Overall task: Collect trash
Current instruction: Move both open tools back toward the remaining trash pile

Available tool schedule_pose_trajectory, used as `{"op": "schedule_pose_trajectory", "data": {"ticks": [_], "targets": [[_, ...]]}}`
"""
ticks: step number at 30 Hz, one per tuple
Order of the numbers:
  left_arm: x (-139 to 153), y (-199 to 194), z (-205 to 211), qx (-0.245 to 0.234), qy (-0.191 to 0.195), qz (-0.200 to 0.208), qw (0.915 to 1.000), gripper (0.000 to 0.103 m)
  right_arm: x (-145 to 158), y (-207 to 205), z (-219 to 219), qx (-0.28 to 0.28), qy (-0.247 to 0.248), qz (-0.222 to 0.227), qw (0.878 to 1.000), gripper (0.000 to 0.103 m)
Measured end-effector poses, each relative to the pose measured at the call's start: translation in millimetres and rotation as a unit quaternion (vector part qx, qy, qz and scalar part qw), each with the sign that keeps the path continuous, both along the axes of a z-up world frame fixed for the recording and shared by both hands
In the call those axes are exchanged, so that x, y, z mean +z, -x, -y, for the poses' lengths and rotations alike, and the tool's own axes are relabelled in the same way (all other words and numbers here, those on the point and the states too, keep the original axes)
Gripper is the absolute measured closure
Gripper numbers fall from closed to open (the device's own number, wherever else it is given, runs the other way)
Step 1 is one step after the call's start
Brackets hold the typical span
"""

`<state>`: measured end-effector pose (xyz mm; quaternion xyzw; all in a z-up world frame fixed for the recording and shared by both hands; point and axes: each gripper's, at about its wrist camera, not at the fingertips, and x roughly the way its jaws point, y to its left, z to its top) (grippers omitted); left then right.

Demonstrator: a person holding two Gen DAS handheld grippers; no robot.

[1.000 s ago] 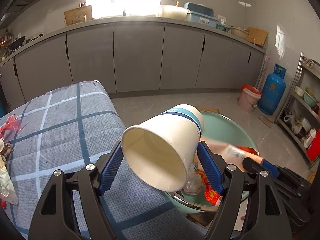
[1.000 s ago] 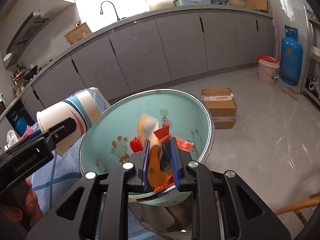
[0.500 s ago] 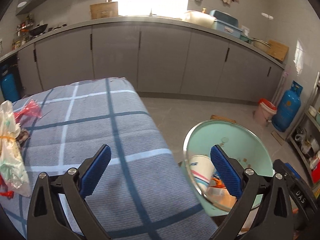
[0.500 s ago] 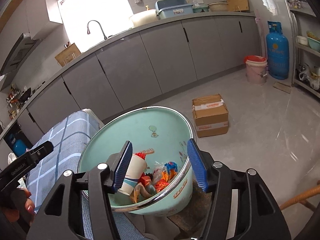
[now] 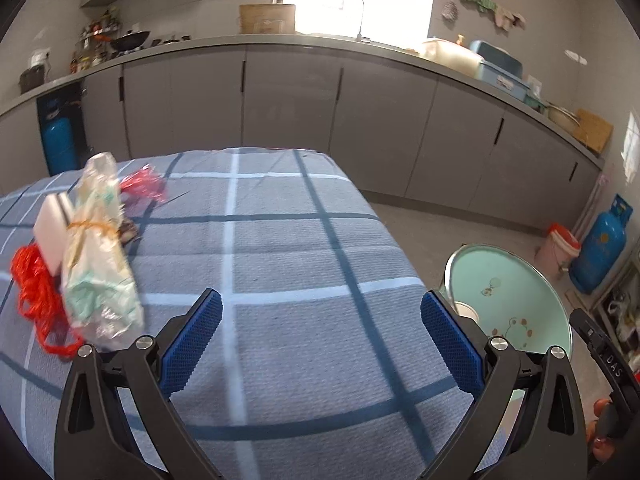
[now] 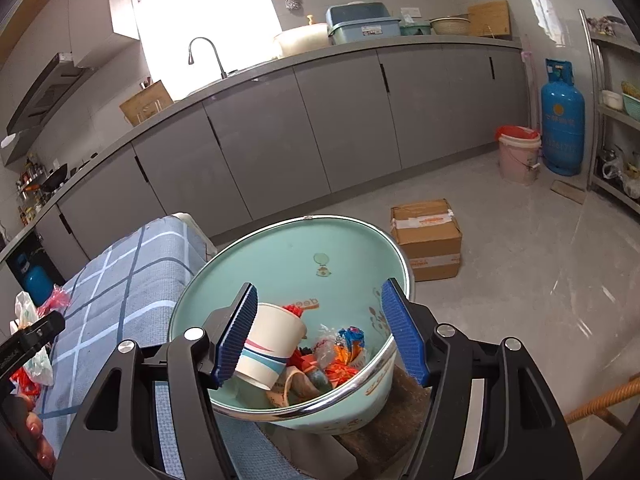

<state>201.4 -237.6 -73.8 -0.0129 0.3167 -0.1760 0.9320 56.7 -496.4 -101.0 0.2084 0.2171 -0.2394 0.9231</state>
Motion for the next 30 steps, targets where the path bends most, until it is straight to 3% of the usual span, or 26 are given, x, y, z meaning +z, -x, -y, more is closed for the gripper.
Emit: {"op": "schedule_pose_trajectory", "data": {"ticks": [11,23,30], "targets": [[3,15,-81,0.082,0.012,-0.002,0.9965,0.005,8,-15,-44,0.049,0.046,-0.006,0.998,0.033],[-9,19,-181,0.172,-0.004,-0.020,0.9849,0.005,7,-43,-107,0.121,0.095,-0.029,0.988,0.024],[-10,0,-211,0.209,-0.004,-0.032,0.9774,0.005,5,-60,-138,0.159,0.081,-0.041,0.983,0.021]]}}
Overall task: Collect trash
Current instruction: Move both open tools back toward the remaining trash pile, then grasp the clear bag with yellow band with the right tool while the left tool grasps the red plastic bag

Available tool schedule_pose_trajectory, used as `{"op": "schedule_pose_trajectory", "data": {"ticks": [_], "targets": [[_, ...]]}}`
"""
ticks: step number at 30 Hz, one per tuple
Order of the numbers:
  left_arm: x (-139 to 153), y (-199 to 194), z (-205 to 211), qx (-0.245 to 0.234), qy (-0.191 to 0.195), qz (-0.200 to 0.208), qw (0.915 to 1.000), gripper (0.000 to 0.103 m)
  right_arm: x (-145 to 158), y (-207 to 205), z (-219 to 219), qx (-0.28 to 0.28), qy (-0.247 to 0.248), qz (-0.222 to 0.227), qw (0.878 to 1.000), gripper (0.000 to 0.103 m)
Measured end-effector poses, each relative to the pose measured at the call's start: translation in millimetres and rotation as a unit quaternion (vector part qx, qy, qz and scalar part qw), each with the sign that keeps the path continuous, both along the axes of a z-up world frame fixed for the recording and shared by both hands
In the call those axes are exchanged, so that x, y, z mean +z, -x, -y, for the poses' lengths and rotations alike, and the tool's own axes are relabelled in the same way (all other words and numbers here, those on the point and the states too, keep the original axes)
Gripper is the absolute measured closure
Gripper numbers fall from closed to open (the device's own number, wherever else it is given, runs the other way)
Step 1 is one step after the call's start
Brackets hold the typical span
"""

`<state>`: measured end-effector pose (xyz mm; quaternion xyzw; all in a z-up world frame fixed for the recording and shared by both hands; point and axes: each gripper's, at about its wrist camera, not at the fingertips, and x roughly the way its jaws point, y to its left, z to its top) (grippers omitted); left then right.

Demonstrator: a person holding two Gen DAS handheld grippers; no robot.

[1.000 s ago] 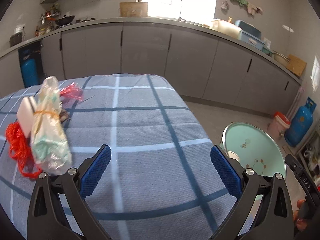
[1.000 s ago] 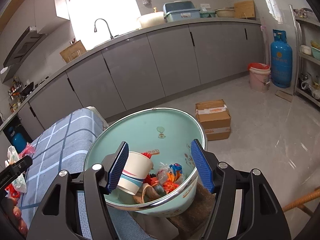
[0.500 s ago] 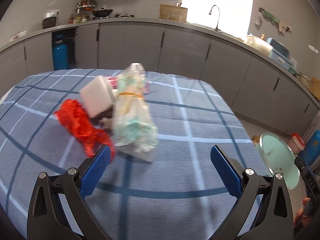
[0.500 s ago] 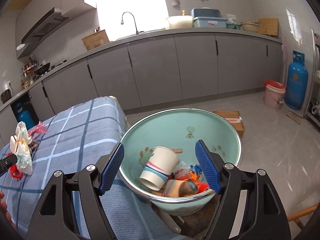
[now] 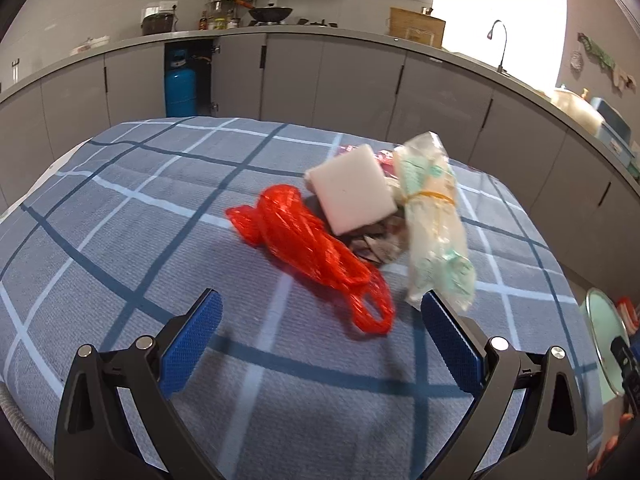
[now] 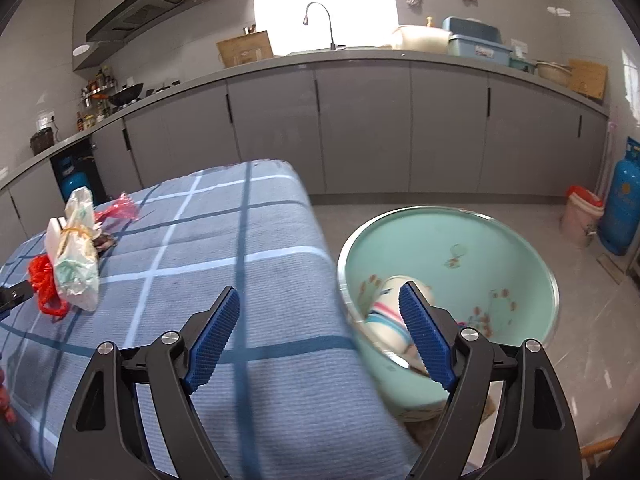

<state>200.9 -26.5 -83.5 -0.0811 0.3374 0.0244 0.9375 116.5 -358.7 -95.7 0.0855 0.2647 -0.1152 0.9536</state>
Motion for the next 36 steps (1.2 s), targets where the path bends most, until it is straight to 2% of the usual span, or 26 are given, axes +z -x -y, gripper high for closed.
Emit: {"op": "schedule_pose_trajectory", "data": {"ticks": [4,11,14,16,19,25,36], "targets": [[-2,-23,-5,0.004,-0.014,-0.011,0.9998,0.005,5,-11,-23,0.027,0.005,0.000,1.000,0.020],[-11,-53,-11,-0.016,-0.031,-0.033,0.9989,0.005,12,-31,-61,0.073,0.014,-0.001,0.997,0.018],[-14,-56,-15,-0.024,-0.038,-0.040,0.9982,0.008,11,-39,-75,0.094,0.015,-0.008,0.995,0.018],[-16,-56,-22,-0.025,-0.028,-0.046,0.9982,0.015,9,-45,-87,0.110,0.017,-0.014,0.994,0.018],[-18,-55,-32,-0.025,-0.020,-0.053,0.9981,0.019,8,-56,-107,0.137,0.019,-0.021,0.990,0.018],[-20,-50,-46,-0.022,-0.037,-0.060,0.9973,0.019,12,-80,-138,0.179,-0.009,-0.035,0.983,0.018],[-30,-54,-61,-0.010,-0.016,-0.091,0.9956,0.022,12,-121,-177,0.228,-0.033,-0.048,0.972,0.018]]}}
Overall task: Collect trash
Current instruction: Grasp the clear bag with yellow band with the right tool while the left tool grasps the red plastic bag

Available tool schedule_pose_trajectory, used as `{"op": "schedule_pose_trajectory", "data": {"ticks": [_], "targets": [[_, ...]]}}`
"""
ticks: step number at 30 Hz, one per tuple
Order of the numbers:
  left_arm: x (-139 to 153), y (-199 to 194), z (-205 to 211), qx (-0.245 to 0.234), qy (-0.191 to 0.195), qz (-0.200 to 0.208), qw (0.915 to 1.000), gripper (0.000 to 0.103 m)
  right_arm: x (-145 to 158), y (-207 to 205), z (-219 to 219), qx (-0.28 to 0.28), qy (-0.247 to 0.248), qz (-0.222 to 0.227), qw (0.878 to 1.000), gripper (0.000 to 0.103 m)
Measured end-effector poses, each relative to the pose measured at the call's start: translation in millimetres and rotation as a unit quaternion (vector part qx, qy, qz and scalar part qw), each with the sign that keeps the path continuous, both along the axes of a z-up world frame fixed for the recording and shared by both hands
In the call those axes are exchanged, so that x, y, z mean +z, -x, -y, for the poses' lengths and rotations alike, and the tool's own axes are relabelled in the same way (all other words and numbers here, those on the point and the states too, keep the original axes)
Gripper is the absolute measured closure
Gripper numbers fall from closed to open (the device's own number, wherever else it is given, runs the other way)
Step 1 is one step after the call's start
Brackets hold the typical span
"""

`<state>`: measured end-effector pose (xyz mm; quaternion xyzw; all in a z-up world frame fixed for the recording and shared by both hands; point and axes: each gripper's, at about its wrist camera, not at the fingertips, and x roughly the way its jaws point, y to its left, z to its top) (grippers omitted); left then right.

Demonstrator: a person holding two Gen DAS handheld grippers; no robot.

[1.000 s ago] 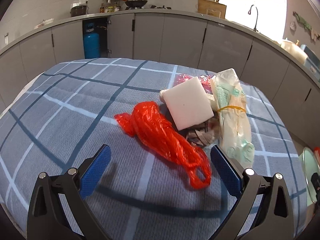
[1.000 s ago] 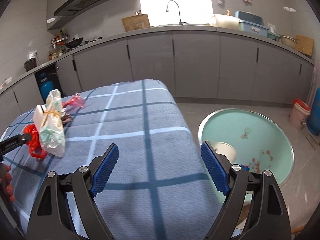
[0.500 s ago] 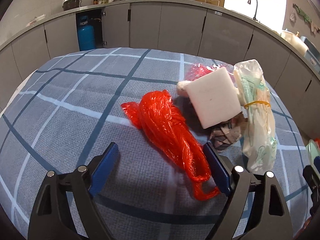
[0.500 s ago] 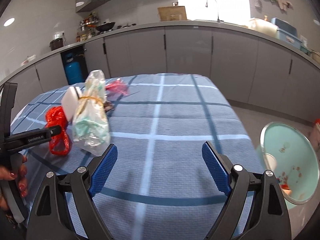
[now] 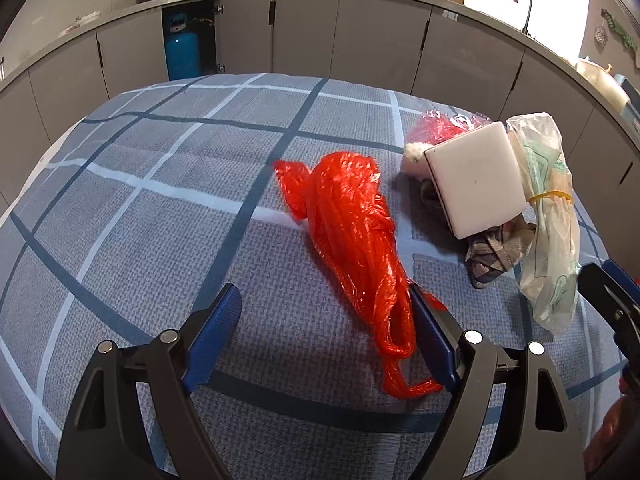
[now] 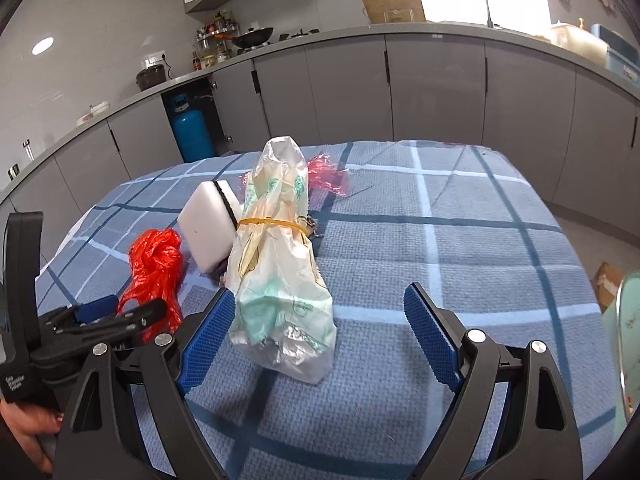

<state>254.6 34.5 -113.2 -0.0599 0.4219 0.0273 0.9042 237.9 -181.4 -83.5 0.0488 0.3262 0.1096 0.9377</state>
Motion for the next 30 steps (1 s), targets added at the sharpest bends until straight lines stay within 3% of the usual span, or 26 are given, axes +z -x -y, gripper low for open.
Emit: {"op": "schedule_pose_trajectory", "data": {"ticks": [4,6,8,12,18,25,30], "targets": [[-3,-3,-1,0.000,0.000,-0.008,1.0000,0.022,-6,-12,-11,0.026,-0.006,-0.008,1.000,0.025],[-3,-3,1,-0.004,-0.001,-0.008,1.0000,0.022,-9,-16,-16,0.041,-0.009,-0.022,0.999,0.046],[-3,-3,2,-0.005,-0.004,-0.010,0.9999,0.022,-11,-19,-17,0.047,-0.011,-0.031,0.998,0.053],[-3,-5,3,-0.009,-0.009,-0.010,0.9999,0.024,-12,-17,-13,0.046,-0.021,-0.029,0.998,0.060],[-2,-4,11,-0.027,-0.021,-0.007,0.9994,0.043,-10,-10,-5,0.031,-0.029,-0.020,0.999,0.068],[-1,-4,18,-0.051,-0.022,-0.002,0.9984,0.080,-8,3,15,-0.001,-0.036,-0.013,0.999,0.071],[0,-4,18,-0.056,-0.019,-0.001,0.9982,0.088,-7,13,28,-0.019,-0.036,-0.009,0.999,0.071]]}}
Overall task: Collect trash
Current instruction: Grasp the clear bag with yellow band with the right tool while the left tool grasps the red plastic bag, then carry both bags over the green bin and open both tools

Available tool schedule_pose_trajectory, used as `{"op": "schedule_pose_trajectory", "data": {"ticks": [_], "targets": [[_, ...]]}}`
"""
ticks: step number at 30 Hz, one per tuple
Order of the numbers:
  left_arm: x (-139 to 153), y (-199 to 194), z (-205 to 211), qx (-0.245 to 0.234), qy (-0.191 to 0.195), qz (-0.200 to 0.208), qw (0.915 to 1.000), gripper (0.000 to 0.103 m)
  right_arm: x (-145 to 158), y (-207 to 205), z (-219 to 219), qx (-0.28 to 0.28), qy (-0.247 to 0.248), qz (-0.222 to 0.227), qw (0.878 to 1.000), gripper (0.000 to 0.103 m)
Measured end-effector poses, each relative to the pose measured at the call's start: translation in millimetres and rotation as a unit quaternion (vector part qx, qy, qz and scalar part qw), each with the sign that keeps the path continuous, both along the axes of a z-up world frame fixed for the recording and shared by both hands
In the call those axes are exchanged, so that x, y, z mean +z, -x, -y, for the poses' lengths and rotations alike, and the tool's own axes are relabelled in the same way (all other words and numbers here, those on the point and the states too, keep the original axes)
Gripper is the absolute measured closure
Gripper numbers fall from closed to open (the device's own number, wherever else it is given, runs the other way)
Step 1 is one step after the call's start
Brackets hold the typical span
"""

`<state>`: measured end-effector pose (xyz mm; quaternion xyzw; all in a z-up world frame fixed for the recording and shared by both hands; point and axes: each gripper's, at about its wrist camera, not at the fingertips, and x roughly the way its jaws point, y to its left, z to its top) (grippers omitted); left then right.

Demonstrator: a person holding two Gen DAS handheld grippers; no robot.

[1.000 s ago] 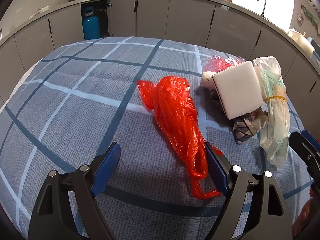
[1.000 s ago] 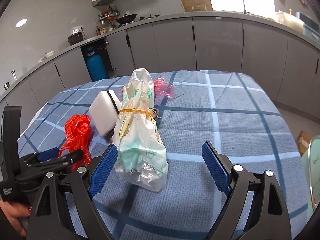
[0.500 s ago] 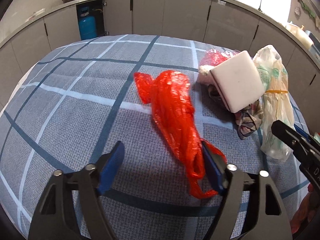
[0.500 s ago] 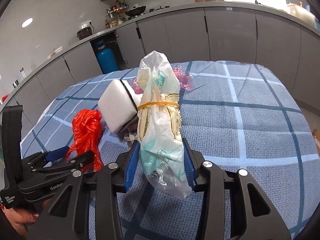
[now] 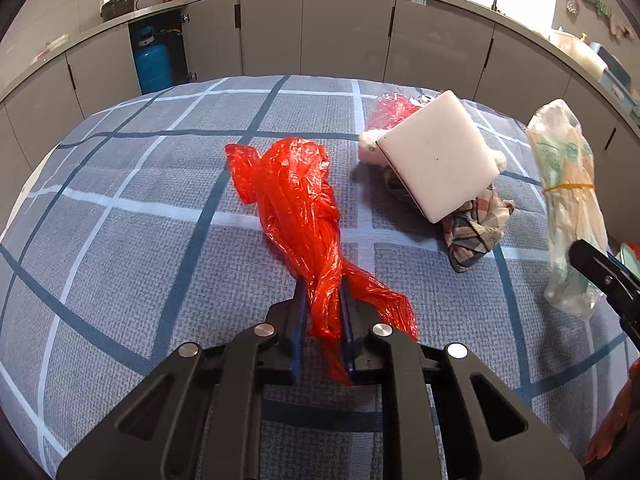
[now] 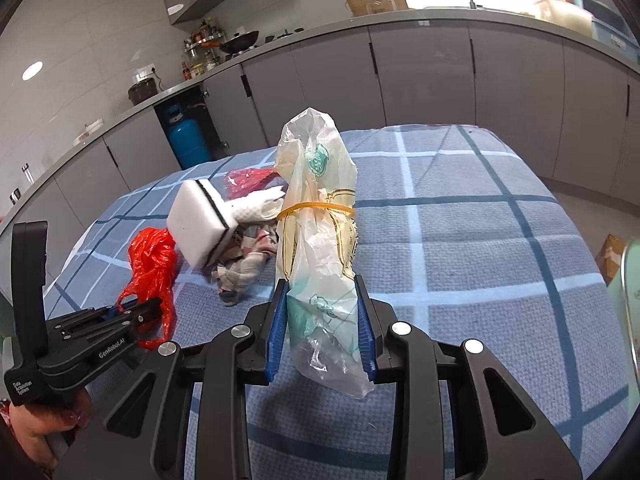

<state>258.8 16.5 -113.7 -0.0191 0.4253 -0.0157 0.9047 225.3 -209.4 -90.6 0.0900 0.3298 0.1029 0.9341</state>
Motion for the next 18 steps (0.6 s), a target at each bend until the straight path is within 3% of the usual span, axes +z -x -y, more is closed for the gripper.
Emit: {"op": "schedule_pose_trajectory", "data": {"ticks": [11,18], "targets": [[1,3,-8,-0.014,0.047,0.008,0.9987,0.095,1,27,26,-0.035,0.078,0.000,0.996,0.071],[6,8,-3,-0.020,0.036,0.023,0.9989,0.095,1,37,42,-0.053,0.060,0.010,0.997,0.071]]}}
